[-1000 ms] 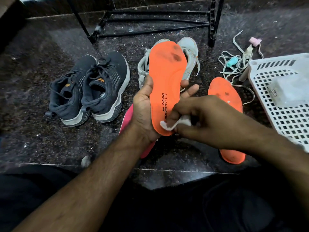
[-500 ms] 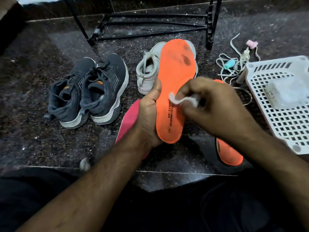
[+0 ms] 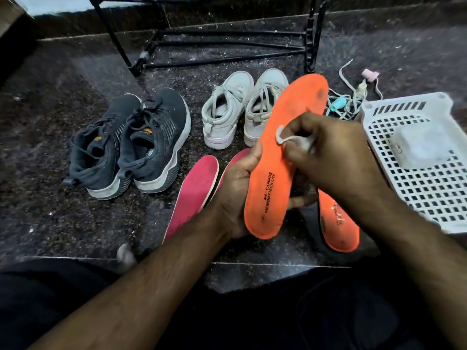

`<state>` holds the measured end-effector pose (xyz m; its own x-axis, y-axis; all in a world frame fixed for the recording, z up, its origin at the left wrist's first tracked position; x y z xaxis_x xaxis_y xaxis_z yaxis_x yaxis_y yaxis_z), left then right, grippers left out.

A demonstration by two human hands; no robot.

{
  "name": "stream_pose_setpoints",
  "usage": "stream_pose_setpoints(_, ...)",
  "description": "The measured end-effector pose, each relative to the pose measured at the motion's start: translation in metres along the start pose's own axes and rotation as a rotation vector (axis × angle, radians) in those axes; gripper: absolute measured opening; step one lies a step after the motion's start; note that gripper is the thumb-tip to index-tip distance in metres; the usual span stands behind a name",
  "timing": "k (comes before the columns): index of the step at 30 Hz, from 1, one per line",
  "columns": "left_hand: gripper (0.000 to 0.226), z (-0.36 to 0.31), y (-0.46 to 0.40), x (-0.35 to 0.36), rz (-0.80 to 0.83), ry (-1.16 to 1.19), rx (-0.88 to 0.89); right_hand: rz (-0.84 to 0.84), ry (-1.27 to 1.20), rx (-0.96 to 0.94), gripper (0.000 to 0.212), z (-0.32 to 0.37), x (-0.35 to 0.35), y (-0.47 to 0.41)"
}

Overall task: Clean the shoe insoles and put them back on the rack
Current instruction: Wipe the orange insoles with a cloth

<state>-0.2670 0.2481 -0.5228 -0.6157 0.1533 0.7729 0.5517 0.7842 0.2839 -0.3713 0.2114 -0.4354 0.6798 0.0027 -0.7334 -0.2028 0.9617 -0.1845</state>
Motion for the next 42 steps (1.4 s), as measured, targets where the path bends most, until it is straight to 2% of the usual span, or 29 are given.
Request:
stream_pose_setpoints(2,0.058,-0.001,0.0,-0.004,-0.027,0.056,-0.019,0.105,-0.091,-0.021,0.016,0.01,0.016,0.009)
stream_pose_setpoints(5,0.065,-0.004,-0.001,-0.009,-0.034,0.119,0.007,0.268,-0.064,-0.175,0.016,0.037,0.042,0.024)
stream_pose_setpoints(7,0.058,-0.003,-0.001,-0.007,-0.011,0.113,0.01,0.228,-0.038,-0.168,0.016,0.029,0.036,0.016)
stream_pose_setpoints(11,0.062,0.001,-0.002,0.0,0.035,-0.005,-0.012,0.038,-0.122,0.068,0.015,-0.017,0.007,-0.01)
stream_pose_setpoints(13,0.066,0.001,-0.002,0.0,0.002,0.034,-0.02,0.055,-0.128,0.038,0.016,-0.01,0.011,-0.006)
stream_pose_setpoints(15,0.075,-0.001,-0.003,-0.004,-0.022,0.117,-0.01,0.169,-0.079,-0.097,0.017,0.017,0.03,0.009)
stream_pose_setpoints(17,0.076,-0.002,-0.003,-0.009,-0.057,0.134,0.001,0.257,-0.051,-0.172,0.017,0.035,0.043,0.021)
stream_pose_setpoints(19,0.07,-0.002,-0.002,-0.007,-0.042,0.053,-0.005,0.226,-0.063,-0.128,0.014,0.026,0.039,0.014)
stream_pose_setpoints(21,0.059,-0.003,-0.002,-0.002,-0.006,-0.06,-0.015,0.108,-0.077,-0.035,0.013,0.005,0.02,0.0)
stream_pose_setpoints(24,0.062,-0.001,-0.002,0.002,0.021,-0.112,-0.042,-0.015,-0.061,0.05,0.012,-0.011,0.002,-0.009)
stream_pose_setpoints(28,0.068,0.001,0.0,0.002,-0.016,-0.113,-0.057,0.151,-0.013,-0.17,0.015,0.02,0.03,0.008)
stream_pose_setpoints(30,0.069,0.001,0.0,0.001,-0.009,-0.157,-0.057,0.136,-0.015,-0.126,0.015,0.012,0.025,0.002)
stream_pose_setpoints(34,0.071,0.006,0.0,0.003,0.044,-0.256,-0.107,-0.062,-0.028,0.046,0.013,-0.022,-0.005,-0.017)
stream_pose_setpoints(36,0.068,0.009,0.0,0.005,0.061,-0.255,-0.12,-0.007,-0.038,0.01,0.014,-0.015,0.005,-0.014)
stream_pose_setpoints(39,0.063,0.007,0.001,0.001,0.017,-0.241,-0.104,0.139,0.033,-0.143,0.016,0.01,0.03,0.001)
stream_pose_setpoints(42,0.067,0.006,-0.002,0.0,0.037,-0.219,-0.094,0.097,0.015,-0.049,0.015,-0.006,0.018,-0.008)
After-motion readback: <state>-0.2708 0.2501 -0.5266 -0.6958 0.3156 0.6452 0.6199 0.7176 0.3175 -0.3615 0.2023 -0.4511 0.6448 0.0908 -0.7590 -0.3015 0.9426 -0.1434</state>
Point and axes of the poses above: each hand's wrist, its own y-axis away from the middle knuckle, its own x-axis out of the palm, z = x × y, the point moved 7 cm from there along -y, towards the middle knuckle, and after that the axes turned 6 degrees about z, right-handed, at the moved point
